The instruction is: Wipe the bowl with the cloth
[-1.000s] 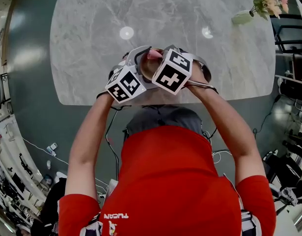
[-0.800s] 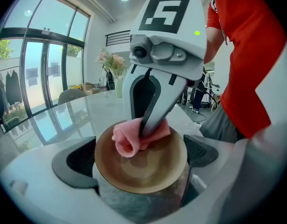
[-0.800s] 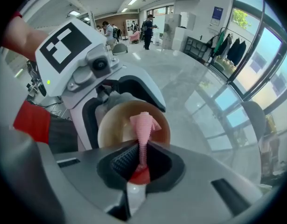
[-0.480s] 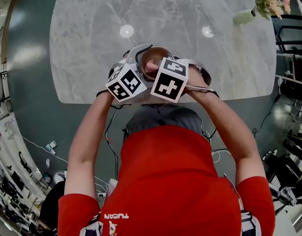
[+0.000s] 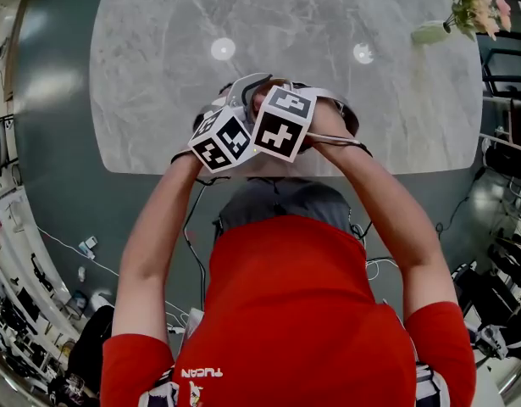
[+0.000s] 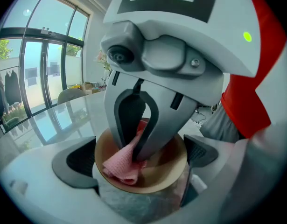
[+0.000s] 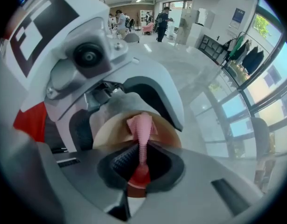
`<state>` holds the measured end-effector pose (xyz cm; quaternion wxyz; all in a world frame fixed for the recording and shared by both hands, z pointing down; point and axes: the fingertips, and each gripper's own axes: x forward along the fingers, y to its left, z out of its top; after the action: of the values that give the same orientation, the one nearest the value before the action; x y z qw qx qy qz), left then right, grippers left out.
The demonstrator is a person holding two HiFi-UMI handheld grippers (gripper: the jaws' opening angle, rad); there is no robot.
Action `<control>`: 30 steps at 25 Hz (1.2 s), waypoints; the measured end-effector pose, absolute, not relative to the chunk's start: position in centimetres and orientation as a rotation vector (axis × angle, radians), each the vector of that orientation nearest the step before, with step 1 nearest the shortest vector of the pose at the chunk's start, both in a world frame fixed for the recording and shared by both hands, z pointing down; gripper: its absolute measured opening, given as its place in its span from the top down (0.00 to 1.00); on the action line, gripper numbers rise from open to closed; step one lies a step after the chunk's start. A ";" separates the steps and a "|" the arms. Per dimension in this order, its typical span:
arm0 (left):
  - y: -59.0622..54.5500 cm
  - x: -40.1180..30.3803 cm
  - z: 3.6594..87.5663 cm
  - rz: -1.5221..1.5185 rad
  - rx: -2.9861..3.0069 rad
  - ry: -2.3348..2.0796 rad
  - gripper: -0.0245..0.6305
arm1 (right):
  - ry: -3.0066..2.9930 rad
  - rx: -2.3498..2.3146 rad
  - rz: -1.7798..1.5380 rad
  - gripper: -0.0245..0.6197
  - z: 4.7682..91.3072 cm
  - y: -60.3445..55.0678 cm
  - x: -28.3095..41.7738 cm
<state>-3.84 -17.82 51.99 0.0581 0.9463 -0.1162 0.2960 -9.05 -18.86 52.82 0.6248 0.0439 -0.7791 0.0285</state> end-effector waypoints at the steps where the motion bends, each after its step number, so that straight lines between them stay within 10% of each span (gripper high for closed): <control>1: -17.8 -3.8 52.0 0.896 2.868 -0.352 0.07 | -1.774 0.116 0.050 0.93 52.8 -19.3 -8.8; 30: -17.6 -3.7 50.7 0.801 2.896 -0.342 0.07 | -1.918 0.182 0.175 0.93 51.1 -18.3 -8.0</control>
<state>-3.70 -17.64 50.65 0.0586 0.9560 -0.1129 0.2644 -8.01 -18.29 51.08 0.5674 0.0777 -0.8164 0.0743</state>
